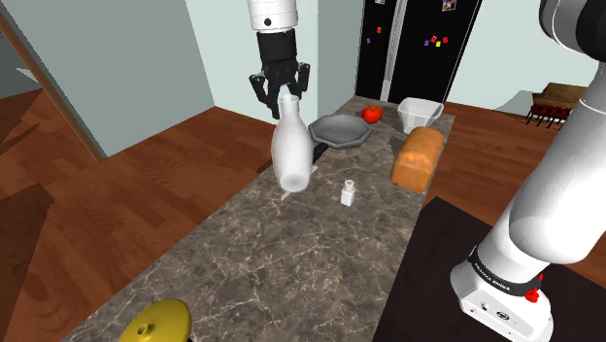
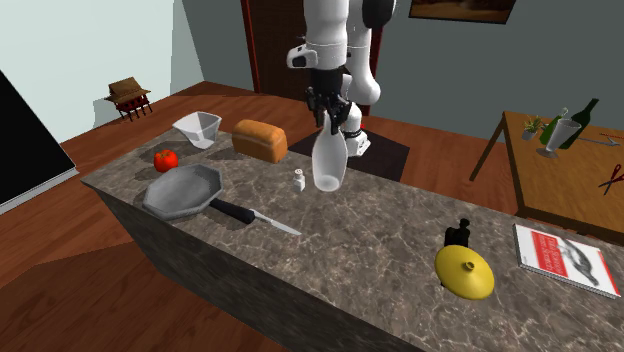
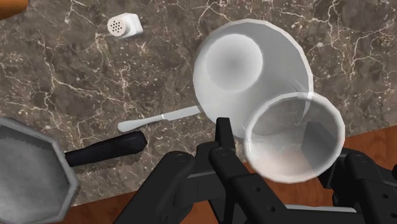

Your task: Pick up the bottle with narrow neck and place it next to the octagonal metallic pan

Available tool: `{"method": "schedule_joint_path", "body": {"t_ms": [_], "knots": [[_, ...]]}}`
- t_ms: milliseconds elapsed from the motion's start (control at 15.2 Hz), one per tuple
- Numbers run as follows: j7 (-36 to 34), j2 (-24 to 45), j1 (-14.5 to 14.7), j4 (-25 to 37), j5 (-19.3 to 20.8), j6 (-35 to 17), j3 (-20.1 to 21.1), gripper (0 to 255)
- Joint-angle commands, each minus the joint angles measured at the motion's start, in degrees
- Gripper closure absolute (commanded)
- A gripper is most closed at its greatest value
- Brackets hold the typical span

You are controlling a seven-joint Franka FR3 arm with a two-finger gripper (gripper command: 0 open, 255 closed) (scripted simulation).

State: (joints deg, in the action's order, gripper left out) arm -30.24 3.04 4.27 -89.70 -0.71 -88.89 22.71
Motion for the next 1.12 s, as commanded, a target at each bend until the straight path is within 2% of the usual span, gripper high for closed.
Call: {"method": "schedule_joint_path", "body": {"t_ms": [0,528,1056], "knots": [[2.8,-1.6,-1.5,-0.2,-0.5,1.4,-1.2,255],[13.6,-7.5,-6.7,-1.1,-1.6,6.4,-6.9,255],[24.2,-9.2,-11.4,2.9,-0.6,12.2,-12.8,255]]}}
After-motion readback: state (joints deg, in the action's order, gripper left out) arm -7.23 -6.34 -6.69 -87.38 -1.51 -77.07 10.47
